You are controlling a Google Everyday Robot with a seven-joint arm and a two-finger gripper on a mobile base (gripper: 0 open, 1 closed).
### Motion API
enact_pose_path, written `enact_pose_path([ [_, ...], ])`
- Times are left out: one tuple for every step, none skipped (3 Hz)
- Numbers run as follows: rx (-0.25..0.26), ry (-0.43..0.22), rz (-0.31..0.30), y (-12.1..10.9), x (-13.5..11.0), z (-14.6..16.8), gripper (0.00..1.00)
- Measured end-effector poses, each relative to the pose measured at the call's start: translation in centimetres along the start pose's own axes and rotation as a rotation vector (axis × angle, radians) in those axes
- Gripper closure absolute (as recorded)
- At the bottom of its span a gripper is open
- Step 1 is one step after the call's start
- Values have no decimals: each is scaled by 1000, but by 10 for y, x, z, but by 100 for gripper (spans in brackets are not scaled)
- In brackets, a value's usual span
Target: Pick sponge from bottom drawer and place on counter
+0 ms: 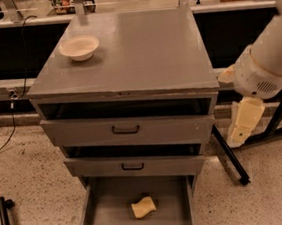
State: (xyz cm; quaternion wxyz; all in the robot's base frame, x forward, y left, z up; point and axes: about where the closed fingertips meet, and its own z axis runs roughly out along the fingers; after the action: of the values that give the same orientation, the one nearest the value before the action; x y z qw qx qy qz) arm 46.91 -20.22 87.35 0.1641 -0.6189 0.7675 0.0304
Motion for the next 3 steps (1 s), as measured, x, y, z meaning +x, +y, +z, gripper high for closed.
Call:
enact_pose_path([
  [41,-27,0,-11,0,15,0],
  [42,-27,0,-11,-1,15,0],
  [62,-51,-5,-9,-6,30,0],
])
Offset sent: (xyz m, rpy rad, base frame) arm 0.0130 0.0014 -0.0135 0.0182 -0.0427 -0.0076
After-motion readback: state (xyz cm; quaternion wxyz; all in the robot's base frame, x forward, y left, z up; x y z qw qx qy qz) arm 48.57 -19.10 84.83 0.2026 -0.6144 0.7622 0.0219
